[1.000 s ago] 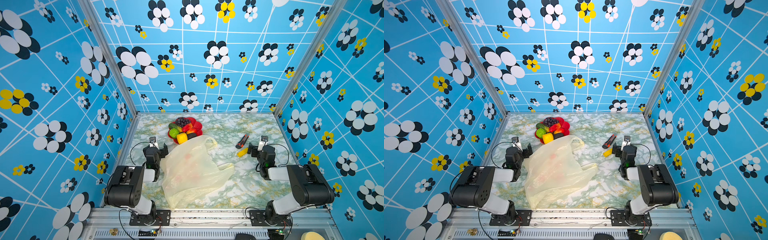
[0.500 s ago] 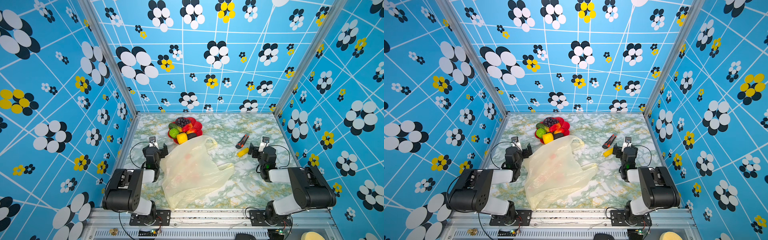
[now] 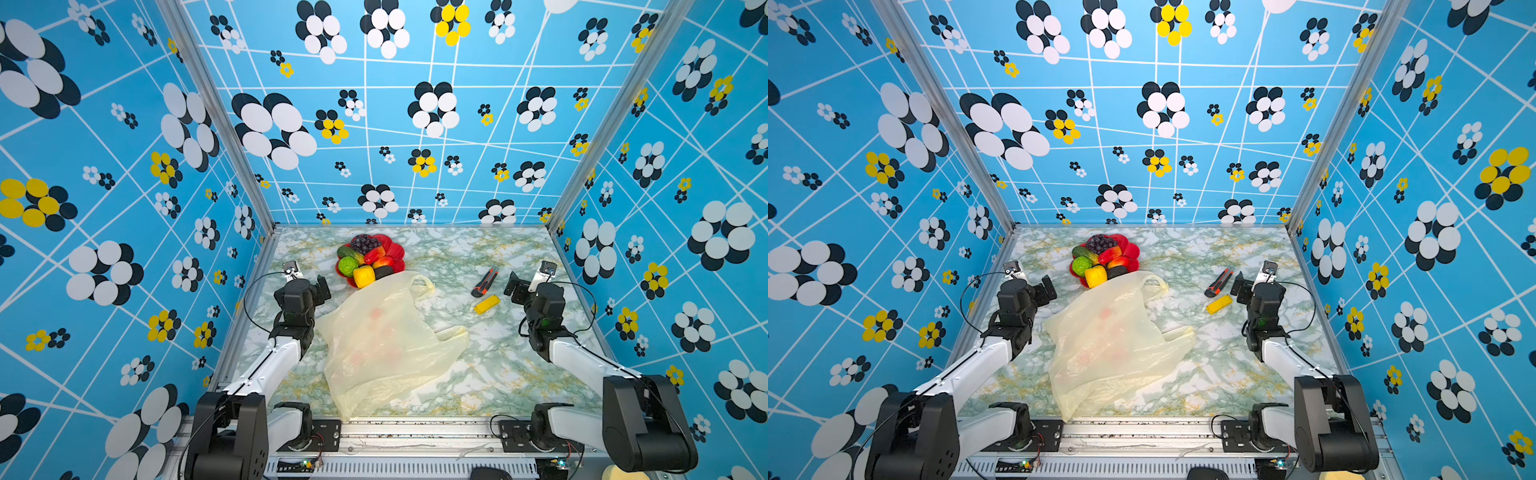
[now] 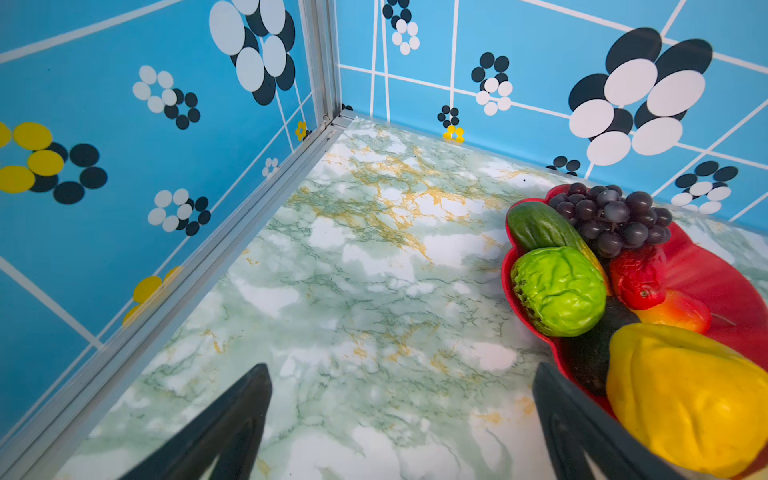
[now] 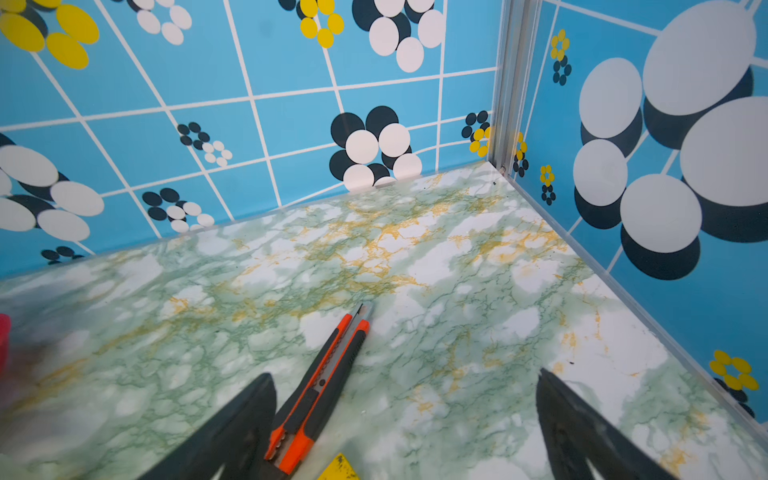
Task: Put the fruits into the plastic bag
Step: 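Reach left gripper to bag's near edge while right reaches its handle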
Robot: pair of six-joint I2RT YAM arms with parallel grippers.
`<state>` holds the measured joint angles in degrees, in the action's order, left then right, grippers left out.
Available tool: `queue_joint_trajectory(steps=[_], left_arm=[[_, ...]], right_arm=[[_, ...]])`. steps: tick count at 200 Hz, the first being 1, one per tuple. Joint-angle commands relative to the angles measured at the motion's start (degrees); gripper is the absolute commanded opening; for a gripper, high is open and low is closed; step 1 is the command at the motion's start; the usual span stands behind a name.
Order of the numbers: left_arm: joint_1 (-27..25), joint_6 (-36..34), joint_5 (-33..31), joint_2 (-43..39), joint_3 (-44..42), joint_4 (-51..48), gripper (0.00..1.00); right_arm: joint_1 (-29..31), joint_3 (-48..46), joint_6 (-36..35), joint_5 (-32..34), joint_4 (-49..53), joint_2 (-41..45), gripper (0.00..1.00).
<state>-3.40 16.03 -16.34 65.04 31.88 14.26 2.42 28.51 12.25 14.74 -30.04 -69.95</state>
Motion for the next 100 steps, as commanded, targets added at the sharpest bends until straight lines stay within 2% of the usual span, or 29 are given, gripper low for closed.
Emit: queue_joint_trajectory(steps=[1,25,41,75,100], left_arm=[[-0.27,6.64,3.63,-1.90,5.18,-12.05,0.99],[-1.91,7.53,5.14,-2.24,10.15,-21.53,0.99],[-2.73,9.01,7.96,-2.76,11.81,-24.85,0.99],[-2.75,15.37,17.06,-3.95,14.11,-30.87,0.99],[-2.79,17.02,23.22,-5.02,15.04,-34.24,0.99]], right_arm=[[-0.31,6.34,10.75,-5.51,13.46,1.92,0.99],[-0.30,12.88,18.53,-14.50,26.85,0.87,0.99],[-0.31,14.72,22.87,-20.44,30.69,0.39,0.99],[-0.32,15.89,27.94,-27.03,36.33,1.85,0.99],[-0.22,16.35,30.04,-31.22,40.49,3.34,0.99]])
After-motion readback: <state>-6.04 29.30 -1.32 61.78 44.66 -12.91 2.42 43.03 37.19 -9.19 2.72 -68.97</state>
